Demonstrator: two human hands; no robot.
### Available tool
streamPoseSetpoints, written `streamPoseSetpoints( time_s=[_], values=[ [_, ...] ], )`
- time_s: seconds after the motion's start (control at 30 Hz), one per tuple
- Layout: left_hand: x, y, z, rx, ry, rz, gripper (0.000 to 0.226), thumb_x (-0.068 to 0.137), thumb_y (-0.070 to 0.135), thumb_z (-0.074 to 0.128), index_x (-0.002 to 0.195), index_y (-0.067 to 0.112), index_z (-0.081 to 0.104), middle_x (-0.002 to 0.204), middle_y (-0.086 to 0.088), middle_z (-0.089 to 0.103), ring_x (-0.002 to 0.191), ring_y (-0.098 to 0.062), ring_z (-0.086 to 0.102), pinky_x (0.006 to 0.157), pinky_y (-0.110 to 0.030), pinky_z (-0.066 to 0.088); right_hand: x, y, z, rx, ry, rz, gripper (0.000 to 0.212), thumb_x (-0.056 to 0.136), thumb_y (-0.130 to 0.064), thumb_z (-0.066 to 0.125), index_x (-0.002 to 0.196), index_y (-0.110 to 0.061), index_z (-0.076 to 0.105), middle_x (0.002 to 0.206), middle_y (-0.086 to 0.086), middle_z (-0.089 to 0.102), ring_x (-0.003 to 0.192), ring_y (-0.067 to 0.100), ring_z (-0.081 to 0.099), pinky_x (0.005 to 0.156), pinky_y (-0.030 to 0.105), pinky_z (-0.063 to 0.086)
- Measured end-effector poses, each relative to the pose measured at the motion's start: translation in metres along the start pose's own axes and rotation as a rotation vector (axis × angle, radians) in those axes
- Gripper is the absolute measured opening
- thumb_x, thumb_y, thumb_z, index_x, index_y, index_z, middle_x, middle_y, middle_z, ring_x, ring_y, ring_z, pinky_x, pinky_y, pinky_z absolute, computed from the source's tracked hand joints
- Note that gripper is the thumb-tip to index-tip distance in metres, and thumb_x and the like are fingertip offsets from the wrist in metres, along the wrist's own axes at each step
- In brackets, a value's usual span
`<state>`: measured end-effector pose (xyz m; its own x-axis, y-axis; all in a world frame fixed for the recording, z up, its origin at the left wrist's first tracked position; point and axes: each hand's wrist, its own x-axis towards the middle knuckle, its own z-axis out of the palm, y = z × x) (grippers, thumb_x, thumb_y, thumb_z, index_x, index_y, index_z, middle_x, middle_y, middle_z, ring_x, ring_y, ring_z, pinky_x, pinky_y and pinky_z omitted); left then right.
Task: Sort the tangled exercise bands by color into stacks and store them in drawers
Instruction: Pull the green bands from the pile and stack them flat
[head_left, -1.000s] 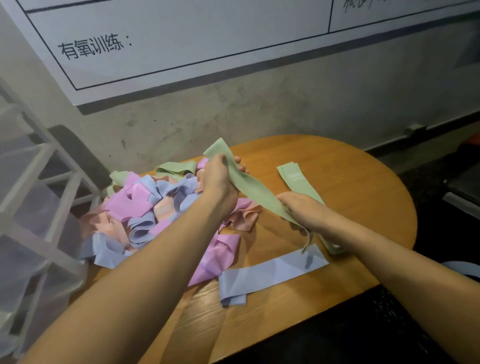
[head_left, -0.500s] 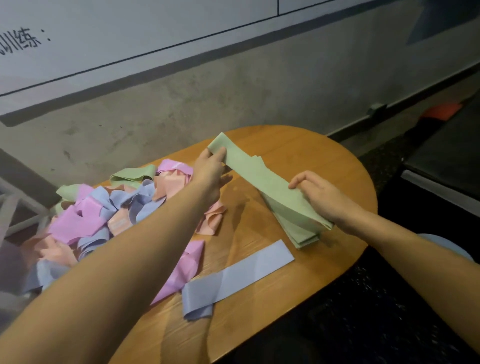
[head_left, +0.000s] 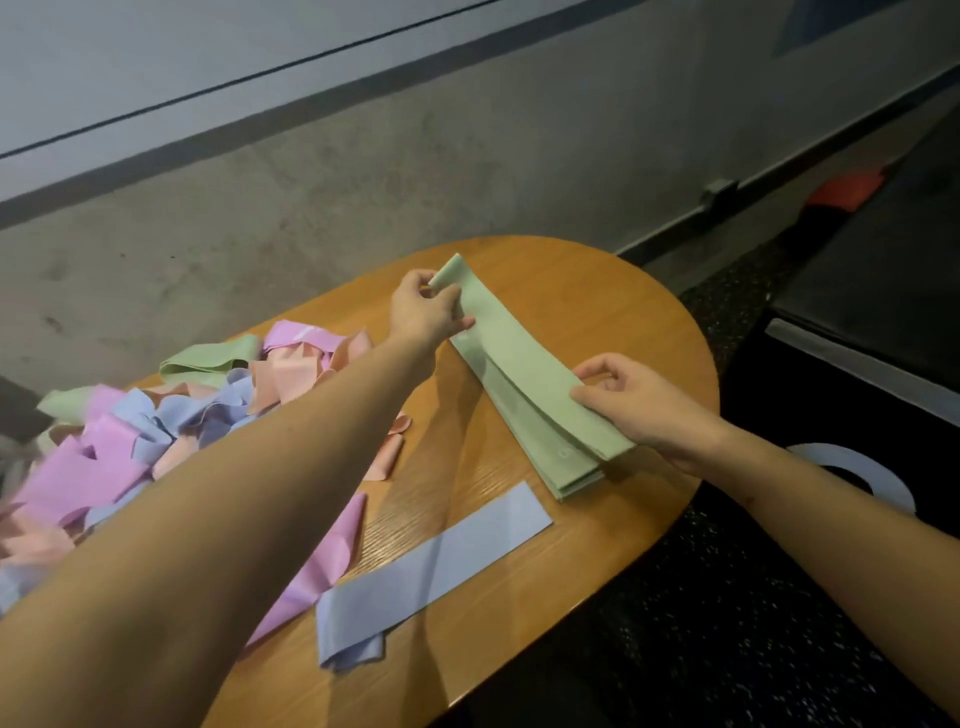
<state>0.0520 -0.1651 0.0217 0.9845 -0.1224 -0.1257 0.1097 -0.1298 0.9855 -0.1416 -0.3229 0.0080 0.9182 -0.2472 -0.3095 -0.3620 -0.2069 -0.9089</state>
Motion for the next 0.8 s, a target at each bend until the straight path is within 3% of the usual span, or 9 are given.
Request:
streamPoseSetpoints(
  time_s=[0.13, 0.23, 0.3, 0.4, 0.53, 0.6, 0.8],
  values=[
    [0.010, -0.012, 0.006, 0.200, 0.003, 0.055, 0.017, 0.102, 0.002, 0.050, 0.116, 0.011, 0.053, 0.095, -0.005, 0.056, 0.074, -0.015, 0.062, 0.082, -0.041, 0.062, 0.004, -0.002, 0.006, 0.004, -0.040, 0.005, 0.021, 0.099, -0.021, 0.060, 0.119, -0.022, 0.059, 0.092, 0.004, 0.065, 0.065, 0.004, 0.064, 0.054, 0.025, 0.051],
    [0.015, -0.021, 0.007, 0.318, 0.004, 0.081, 0.021, 0.102, 0.003, 0.049, 0.119, 0.014, 0.053, 0.101, -0.005, 0.057, 0.073, -0.015, 0.065, 0.083, -0.043, 0.061, 0.007, -0.004, 0.009, -0.023, -0.116, 0.025, 0.028, 0.098, -0.016, 0.062, 0.125, -0.020, 0.056, 0.097, 0.008, 0.065, 0.053, 0.000, 0.063, 0.042, 0.021, 0.045],
    [0.017, -0.026, 0.008, 0.398, -0.019, 0.103, 0.024, 0.102, 0.004, 0.049, 0.123, 0.015, 0.053, 0.094, -0.003, 0.059, 0.077, -0.019, 0.067, 0.085, -0.044, 0.060, 0.009, -0.003, 0.009, -0.084, -0.133, 0.016, 0.035, 0.095, -0.014, 0.065, 0.127, -0.020, 0.053, 0.100, 0.014, 0.066, 0.048, 0.001, 0.060, 0.042, 0.021, 0.045],
    [0.018, -0.030, 0.010, 0.435, -0.056, 0.119, 0.025, 0.102, 0.007, 0.051, 0.126, 0.014, 0.053, 0.085, 0.001, 0.059, 0.085, -0.025, 0.070, 0.088, -0.045, 0.059, 0.017, 0.002, 0.008, -0.293, -0.107, -0.032, 0.042, 0.091, -0.017, 0.071, 0.127, -0.025, 0.050, 0.096, 0.010, 0.068, 0.051, 0.006, 0.058, 0.048, 0.025, 0.048],
    [0.022, -0.036, 0.009, 0.551, -0.062, 0.168, 0.022, 0.100, 0.011, 0.056, 0.120, 0.022, 0.056, 0.100, 0.000, 0.061, 0.096, -0.027, 0.068, 0.087, -0.045, 0.059, 0.020, 0.009, 0.008, -0.539, -0.101, -0.056, 0.042, 0.089, -0.030, 0.071, 0.128, -0.027, 0.054, 0.091, 0.000, 0.066, 0.082, 0.015, 0.064, 0.077, 0.037, 0.054],
    [0.025, -0.039, 0.007, 0.620, -0.056, 0.189, 0.022, 0.100, 0.015, 0.057, 0.119, 0.026, 0.056, 0.111, 0.001, 0.059, 0.102, -0.022, 0.062, 0.089, -0.041, 0.058, 0.019, 0.011, 0.009, -0.602, -0.109, -0.063, 0.039, 0.090, -0.035, 0.069, 0.127, -0.029, 0.056, 0.089, -0.004, 0.063, 0.081, 0.014, 0.063, 0.079, 0.039, 0.055],
    [0.032, -0.040, 0.006, 0.660, -0.045, 0.218, 0.019, 0.100, 0.017, 0.059, 0.116, 0.027, 0.058, 0.115, 0.002, 0.060, 0.104, -0.017, 0.060, 0.084, -0.031, 0.056, 0.019, 0.015, 0.007, -0.690, -0.088, -0.146, 0.037, 0.093, -0.039, 0.064, 0.128, -0.030, 0.056, 0.094, -0.010, 0.058, 0.087, 0.008, 0.057, 0.081, 0.034, 0.053]
  ],
)
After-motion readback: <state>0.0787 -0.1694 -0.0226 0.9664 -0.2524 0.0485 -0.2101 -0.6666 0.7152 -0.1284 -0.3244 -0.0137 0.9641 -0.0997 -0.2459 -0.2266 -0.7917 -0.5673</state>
